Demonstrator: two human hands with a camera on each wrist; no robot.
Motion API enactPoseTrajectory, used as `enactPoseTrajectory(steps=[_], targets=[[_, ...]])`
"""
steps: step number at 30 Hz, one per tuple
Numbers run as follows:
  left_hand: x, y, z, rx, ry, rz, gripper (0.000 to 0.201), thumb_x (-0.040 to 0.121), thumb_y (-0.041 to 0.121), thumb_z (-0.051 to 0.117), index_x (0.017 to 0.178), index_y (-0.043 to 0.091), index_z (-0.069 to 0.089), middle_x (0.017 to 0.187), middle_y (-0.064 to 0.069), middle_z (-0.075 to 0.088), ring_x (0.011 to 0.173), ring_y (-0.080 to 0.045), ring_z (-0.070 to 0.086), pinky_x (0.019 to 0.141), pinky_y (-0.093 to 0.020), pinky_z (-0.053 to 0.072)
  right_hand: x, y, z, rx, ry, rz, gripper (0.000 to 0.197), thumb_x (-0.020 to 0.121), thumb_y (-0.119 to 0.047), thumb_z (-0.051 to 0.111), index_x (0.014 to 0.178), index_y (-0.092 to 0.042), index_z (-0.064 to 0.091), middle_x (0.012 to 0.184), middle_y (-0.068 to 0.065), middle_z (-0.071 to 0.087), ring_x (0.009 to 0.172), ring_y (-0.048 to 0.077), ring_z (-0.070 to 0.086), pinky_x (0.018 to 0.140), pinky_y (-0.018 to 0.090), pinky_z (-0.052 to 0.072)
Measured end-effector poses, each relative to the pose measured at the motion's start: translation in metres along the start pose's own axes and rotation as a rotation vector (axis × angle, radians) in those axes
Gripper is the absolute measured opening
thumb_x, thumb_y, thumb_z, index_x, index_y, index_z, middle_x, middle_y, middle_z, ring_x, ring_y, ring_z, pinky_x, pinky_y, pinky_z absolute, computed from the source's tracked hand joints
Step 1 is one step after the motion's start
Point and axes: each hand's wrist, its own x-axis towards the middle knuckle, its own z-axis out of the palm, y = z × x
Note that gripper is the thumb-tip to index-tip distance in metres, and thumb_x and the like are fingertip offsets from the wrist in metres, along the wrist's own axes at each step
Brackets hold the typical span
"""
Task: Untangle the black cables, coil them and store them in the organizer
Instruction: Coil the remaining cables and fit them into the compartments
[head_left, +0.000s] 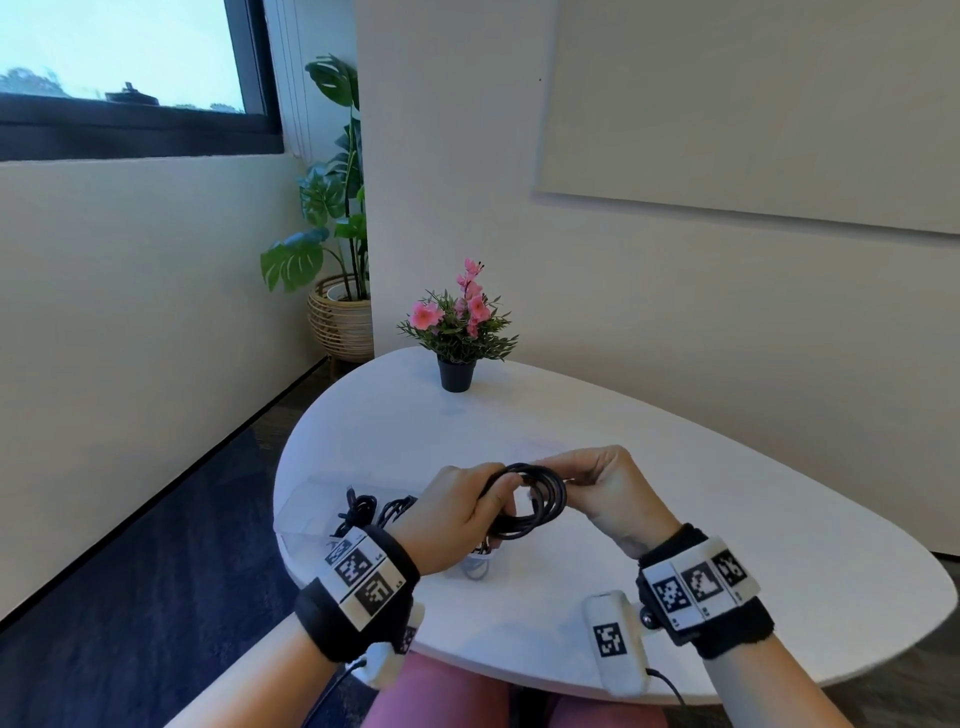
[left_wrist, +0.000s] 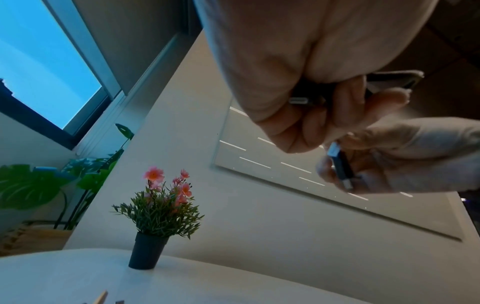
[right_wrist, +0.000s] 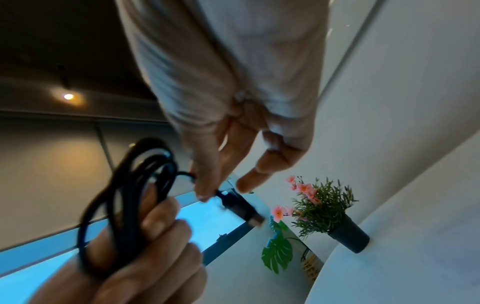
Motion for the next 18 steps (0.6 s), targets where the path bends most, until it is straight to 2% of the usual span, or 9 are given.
enactPoseTrajectory(steps=[4, 6, 8, 10, 12, 18], targets=[[0.0049, -0.005, 0.0023, 0.087, 0.015, -0.014, 0.025, 0.1, 0.025, 0.039, 0.08, 0.018, 0.053, 0.067, -0.002, 0.065, 0.05, -0.004, 0.052, 0.055, -0.006, 0.038, -0.0022, 0.002, 0.0109, 0.138, 0.1, 0.131, 0.025, 0.075, 0.017, 0.064, 0.084, -0.004, 0.072, 0.074, 0.006, 0.074, 0.067, 0.014, 0.068, 0.063, 0.024, 0.054], [0.0059, -0.0047, 0.0042, 0.105, 0.01, -0.017, 0.023, 0.1, 0.026, 0.039, 0.084, 0.016, 0.054, 0.067, 0.002, 0.062, 0.049, -0.003, 0.052, 0.055, -0.007, 0.04, -0.0023, 0.0013, 0.0117, 0.219, 0.121, 0.215, 0.026, 0.077, 0.019, 0.06, 0.083, -0.004, 0.07, 0.07, 0.006, 0.073, 0.062, 0.013, 0.067, 0.059, 0.022, 0.055], [0.0066, -0.0038, 0.0062, 0.098, -0.002, -0.042, 0.025, 0.1, 0.028, 0.039, 0.085, 0.014, 0.053, 0.068, 0.005, 0.061, 0.047, -0.002, 0.055, 0.053, -0.013, 0.046, -0.0013, -0.0009, 0.0105, 0.265, 0.136, 0.261, 0.024, 0.079, 0.019, 0.058, 0.083, -0.003, 0.068, 0.068, 0.006, 0.072, 0.06, 0.012, 0.066, 0.058, 0.02, 0.054], [0.0071, -0.006, 0.0081, 0.14, 0.001, -0.052, 0.029, 0.1, 0.032, 0.037, 0.09, 0.01, 0.054, 0.073, -0.003, 0.066, 0.052, -0.01, 0.061, 0.057, -0.027, 0.053, 0.0002, -0.0024, 0.0087, 0.307, 0.143, 0.295, 0.02, 0.081, 0.016, 0.056, 0.086, -0.001, 0.067, 0.07, 0.006, 0.071, 0.062, 0.012, 0.065, 0.059, 0.019, 0.054], [0.0072, -0.0086, 0.0095, 0.219, 0.011, -0.027, 0.033, 0.099, 0.035, 0.035, 0.092, 0.008, 0.054, 0.076, -0.009, 0.067, 0.06, -0.021, 0.062, 0.061, -0.036, 0.051, 0.0011, -0.0037, 0.0079, 0.379, 0.143, 0.332, 0.017, 0.085, 0.012, 0.054, 0.09, 0.0, 0.064, 0.073, 0.008, 0.071, 0.064, 0.013, 0.066, 0.061, 0.019, 0.055], [0.0104, -0.0022, 0.0105, 0.322, 0.012, -0.018, 0.034, 0.1, 0.032, 0.036, 0.096, 0.002, 0.052, 0.079, -0.017, 0.064, 0.066, -0.031, 0.057, 0.061, -0.037, 0.044, 0.0032, -0.0054, 0.0095, 0.632, 0.14, 0.431, 0.017, 0.087, 0.01, 0.048, 0.091, 0.006, 0.064, 0.078, 0.016, 0.069, 0.066, 0.019, 0.067, 0.064, 0.023, 0.058]])
